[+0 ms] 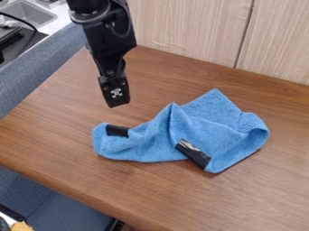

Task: Unfold the cloth from right to the top left

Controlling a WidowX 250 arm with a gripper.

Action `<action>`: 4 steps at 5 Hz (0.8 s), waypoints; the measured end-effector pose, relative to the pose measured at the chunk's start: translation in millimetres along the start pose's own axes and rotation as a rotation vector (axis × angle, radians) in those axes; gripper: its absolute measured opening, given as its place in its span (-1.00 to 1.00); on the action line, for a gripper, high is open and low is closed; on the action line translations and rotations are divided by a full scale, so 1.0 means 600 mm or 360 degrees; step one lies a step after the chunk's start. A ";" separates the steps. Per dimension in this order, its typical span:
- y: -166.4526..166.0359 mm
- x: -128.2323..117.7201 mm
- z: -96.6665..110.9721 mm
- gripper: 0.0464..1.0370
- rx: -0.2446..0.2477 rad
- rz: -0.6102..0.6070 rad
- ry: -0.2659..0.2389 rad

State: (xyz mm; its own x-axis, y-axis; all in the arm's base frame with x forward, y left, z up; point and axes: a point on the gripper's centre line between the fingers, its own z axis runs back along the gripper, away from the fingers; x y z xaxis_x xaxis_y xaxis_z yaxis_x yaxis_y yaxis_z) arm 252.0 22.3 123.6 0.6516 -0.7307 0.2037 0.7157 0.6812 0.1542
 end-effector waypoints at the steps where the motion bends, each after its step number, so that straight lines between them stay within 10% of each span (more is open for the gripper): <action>1: -0.003 -0.002 -0.010 0.93 -0.0035 0.0012 0.0017; 4: 0.026 0.081 -0.123 0.92 -0.0325 -0.0033 0.0036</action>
State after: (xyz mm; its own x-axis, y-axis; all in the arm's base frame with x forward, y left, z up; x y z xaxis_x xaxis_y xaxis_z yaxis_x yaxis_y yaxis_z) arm 313.4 -5.8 64.6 0.6403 -0.7467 0.1802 0.7634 0.6445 -0.0418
